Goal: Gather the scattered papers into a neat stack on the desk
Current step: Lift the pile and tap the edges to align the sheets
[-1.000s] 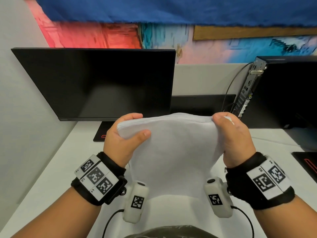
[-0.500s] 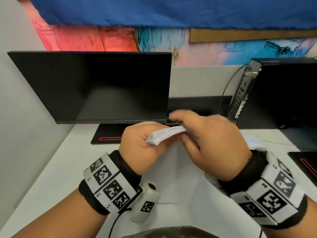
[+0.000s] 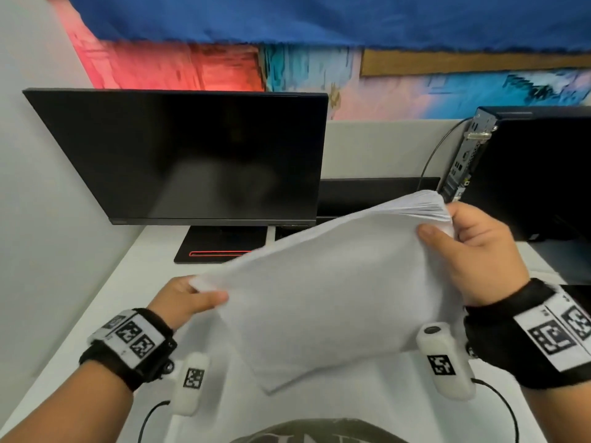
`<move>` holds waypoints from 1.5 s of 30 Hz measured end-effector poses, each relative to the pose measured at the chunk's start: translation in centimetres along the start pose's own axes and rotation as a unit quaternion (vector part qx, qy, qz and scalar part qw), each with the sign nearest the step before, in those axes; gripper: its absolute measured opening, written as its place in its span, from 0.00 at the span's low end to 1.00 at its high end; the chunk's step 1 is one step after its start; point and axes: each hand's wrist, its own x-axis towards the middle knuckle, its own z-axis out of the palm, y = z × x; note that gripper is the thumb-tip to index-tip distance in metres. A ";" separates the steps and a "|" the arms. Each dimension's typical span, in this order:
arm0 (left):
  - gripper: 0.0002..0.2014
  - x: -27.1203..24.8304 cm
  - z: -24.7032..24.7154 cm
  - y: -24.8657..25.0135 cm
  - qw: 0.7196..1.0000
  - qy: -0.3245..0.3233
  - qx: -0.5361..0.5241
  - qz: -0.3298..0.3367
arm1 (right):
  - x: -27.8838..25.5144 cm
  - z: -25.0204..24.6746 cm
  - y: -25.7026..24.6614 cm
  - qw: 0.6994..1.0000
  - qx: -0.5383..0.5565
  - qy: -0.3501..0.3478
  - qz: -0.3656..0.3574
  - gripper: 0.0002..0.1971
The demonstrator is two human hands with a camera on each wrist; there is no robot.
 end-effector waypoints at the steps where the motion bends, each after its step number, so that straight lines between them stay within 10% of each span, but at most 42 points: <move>1: 0.08 -0.1 0.2 0.2 0.996 0.023 -0.087 0.002 | -0.1 0.4 0.7 0.999 0.036 0.014 0.034 0.10; 8: 0.08 -0.9 3.6 2.7 0.960 0.212 -0.059 0.175 | -2.2 3.6 4.3 0.990 0.063 0.102 0.077 0.13; 16: 0.11 -0.2 5.0 -0.6 0.983 0.177 0.023 0.050 | -3.9 4.6 9.6 0.975 -0.002 0.016 0.221 0.14; 22: 0.19 0.2 4.3 -0.2 0.983 0.168 -0.019 0.076 | -2.6 4.6 9.2 0.964 0.047 0.028 0.262 0.09; 28: 0.06 1.0 4.5 0.9 0.966 0.224 -0.123 0.046 | -2.0 5.4 9.0 0.949 0.053 0.069 0.304 0.43; 33: 0.08 1.8 4.2 0.4 0.966 0.230 -0.110 0.044 | -0.9 5.5 8.9 0.943 0.053 0.102 0.311 0.16; 45: 0.13 1.3 4.3 0.1 0.980 0.172 -0.071 0.064 | -1.9 5.1 10.1 0.951 0.122 0.029 0.283 0.12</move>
